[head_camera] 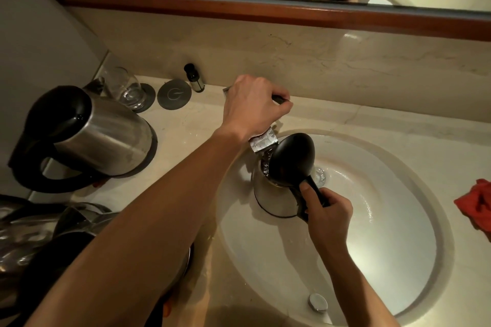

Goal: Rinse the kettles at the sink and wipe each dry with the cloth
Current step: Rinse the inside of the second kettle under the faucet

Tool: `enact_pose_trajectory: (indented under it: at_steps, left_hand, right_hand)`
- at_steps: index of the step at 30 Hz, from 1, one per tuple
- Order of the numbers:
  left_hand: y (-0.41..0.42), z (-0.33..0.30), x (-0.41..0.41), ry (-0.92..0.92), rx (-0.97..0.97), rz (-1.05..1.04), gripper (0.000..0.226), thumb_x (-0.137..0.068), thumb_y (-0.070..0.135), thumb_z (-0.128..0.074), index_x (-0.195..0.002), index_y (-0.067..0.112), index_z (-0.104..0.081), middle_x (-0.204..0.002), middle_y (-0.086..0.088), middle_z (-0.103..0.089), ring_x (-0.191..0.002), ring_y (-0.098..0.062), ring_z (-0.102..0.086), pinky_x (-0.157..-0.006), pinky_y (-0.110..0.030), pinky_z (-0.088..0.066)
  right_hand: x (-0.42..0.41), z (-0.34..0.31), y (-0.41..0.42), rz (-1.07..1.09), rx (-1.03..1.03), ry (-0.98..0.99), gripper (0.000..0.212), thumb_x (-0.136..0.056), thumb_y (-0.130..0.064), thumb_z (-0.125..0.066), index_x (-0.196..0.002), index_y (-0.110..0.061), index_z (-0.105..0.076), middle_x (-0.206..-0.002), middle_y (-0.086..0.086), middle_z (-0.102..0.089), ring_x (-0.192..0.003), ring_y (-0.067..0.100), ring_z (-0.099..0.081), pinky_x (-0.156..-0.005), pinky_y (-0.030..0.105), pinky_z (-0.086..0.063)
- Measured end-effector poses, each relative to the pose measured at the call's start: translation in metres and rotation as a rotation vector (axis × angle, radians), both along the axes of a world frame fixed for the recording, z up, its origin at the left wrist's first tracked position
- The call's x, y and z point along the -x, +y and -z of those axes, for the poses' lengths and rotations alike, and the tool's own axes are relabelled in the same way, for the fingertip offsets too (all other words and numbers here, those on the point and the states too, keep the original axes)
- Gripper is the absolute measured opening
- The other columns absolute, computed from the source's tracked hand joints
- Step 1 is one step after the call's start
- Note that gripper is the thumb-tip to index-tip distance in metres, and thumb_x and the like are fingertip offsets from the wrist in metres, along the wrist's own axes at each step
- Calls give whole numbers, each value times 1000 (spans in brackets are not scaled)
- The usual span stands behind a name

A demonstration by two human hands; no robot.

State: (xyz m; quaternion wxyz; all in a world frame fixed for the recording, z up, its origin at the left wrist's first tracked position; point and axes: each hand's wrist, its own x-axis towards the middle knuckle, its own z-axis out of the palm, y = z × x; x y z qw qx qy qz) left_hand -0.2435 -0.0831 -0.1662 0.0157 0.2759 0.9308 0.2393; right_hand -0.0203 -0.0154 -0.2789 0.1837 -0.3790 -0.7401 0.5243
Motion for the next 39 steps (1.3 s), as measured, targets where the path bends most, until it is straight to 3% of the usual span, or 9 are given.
enact_pose_trajectory:
  at_steps: [22,39]
  left_hand:
    - [0,-1,0,2,15,-3,23,-81,48,-59,-90,38,-77,-78,10,-74,-89,-23,-63,-73,-35,-50]
    - [0,-5,-3,20,12,7,21,-84,45,-61,-92,36,-78,-81,9,-75,-87,-20,-64,-70,-29,-41]
  right_hand:
    - [1,-3,1,-14,-29,1,72,-75,-62,-64,-61,9,-60,-56,30,-47,-57,48,-45,-55,51,-44]
    - [2,-3,0,-13,3,16,74,-75,-63,-65,-64,11,-62,-58,31,-51,-58,49,-48,-56,52,-48]
